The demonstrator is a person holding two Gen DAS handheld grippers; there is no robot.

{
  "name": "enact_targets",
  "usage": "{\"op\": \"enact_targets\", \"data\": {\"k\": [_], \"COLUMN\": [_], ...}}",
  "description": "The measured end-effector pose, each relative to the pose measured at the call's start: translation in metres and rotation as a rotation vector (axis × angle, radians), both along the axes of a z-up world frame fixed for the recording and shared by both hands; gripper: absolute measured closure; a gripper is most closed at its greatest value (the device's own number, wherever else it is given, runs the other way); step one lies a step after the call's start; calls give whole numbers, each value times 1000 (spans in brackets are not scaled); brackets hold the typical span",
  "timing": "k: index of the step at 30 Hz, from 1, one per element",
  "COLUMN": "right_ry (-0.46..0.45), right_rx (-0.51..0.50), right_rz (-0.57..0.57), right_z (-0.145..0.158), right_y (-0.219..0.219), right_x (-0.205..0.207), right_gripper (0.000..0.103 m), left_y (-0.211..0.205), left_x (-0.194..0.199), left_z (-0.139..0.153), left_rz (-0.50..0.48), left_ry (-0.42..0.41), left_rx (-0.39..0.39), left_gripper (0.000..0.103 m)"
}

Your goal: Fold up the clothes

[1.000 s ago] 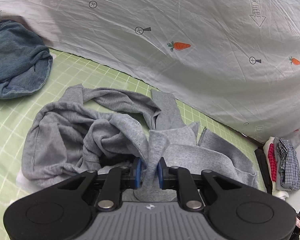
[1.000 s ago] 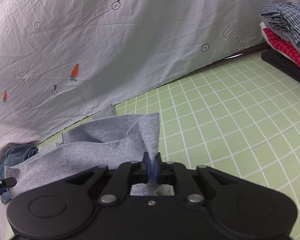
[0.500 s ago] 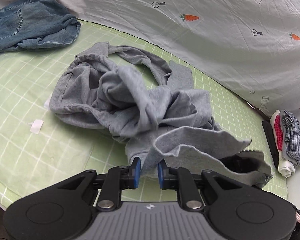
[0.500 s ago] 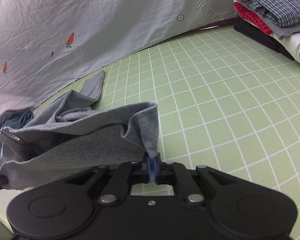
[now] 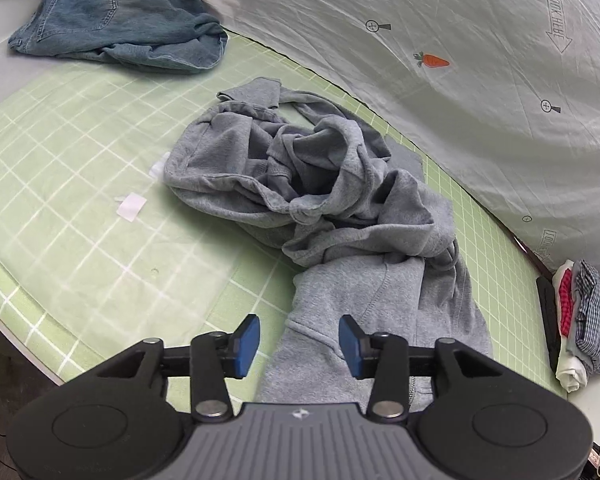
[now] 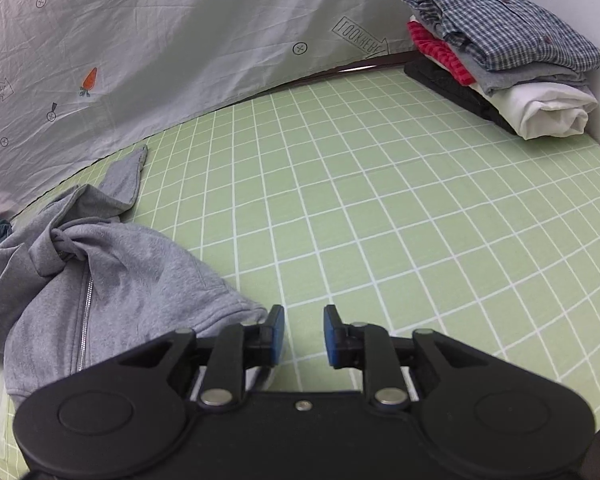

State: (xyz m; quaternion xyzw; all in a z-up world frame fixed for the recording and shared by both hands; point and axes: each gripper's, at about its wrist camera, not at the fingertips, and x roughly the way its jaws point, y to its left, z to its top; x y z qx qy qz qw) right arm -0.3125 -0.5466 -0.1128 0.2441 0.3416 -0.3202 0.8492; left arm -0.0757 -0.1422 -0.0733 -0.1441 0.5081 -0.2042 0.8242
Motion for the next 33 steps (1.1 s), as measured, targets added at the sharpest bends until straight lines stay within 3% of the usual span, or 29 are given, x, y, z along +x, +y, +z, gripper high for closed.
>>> {"op": "enact_targets", "data": {"k": [1,3,7,13,15,16,17,18,24,28,30,31,33], "right_ry": [-13,-30,-45,4,14,24,32,37,37,62,69,73,83], "right_rx": [-5,-3,13,15,38,48,54,54,115,170,172,163,109], "right_rz": [1,18,135,276,307,317,326,334,324,347,359,360,332], "right_z": [0,0,-8,-33,-38,-40,-42,-43,-44,-46,-43,-41,-34], "right_y": [-1,-2,1,9,10,11,13,15,29,54,61,63,59], "right_x": [1,8,34,88,98,100,101,100,68,47,46,46,52], "right_gripper": [59,58,44,40,50,63,78,85,91,91,88,85,65], "left_y": [-6,-19,-47,-72,-79,-80,-80,-78,-50,-36,-37,-38,-45], "left_x": [3,6,15,34,37,37,35,33,22,19,19,19,18], "left_z": [-8,-19,-38,-56,-60,-61,-60,-58,-54,-52,-45,-39,-20], "left_rz": [-8,-38,-88,-125,-143,-163,-170,-170,-111,-72,-76,-78,-85], "left_ry": [17,28,-16,15,31,39,39,35,45,55,45,29,-34], "left_rx": [6,32,86,88,96,99,97,97,113,151,181,198,231], "left_gripper": [47,46,35,35,67,90,91,91,90,89,82,78,77]}}
